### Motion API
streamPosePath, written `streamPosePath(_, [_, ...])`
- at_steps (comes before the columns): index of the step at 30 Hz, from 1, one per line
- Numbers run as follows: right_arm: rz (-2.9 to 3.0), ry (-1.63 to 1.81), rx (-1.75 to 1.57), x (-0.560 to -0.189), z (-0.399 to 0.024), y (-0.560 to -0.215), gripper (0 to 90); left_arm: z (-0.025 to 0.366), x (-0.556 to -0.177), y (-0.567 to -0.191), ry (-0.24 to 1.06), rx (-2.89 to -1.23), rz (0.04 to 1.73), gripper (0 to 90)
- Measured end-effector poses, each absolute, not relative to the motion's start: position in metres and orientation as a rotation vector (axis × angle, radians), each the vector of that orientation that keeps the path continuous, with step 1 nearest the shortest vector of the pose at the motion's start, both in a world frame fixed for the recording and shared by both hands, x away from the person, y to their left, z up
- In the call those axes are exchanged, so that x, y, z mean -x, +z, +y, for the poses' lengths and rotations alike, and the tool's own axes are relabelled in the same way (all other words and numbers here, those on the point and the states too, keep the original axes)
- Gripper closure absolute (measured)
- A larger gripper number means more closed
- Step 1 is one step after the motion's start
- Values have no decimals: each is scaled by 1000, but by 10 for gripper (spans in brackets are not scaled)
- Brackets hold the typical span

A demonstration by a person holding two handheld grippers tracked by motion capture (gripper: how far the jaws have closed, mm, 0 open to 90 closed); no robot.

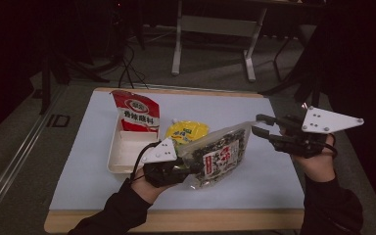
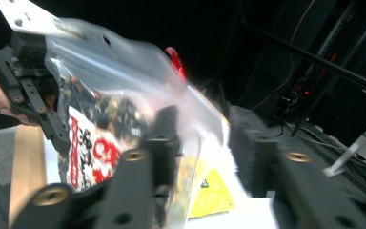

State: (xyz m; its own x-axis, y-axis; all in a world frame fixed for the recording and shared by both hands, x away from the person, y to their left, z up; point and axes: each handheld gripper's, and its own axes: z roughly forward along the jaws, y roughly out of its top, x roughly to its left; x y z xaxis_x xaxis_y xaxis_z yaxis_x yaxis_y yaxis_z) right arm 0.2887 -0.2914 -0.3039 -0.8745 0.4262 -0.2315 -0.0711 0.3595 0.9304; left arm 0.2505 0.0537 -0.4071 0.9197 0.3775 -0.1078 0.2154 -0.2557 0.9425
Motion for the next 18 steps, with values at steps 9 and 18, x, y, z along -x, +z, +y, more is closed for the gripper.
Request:
streamPosePath(9, [2219, 1561, -475, -304, -296, -336, 316, 73, -250, -381, 236, -1833, 455, 794])
streamPosePath(18, [2315, 1619, -604, -322, -299, -388, 159, 112, -246, -360, 319, -1818, 526, 794])
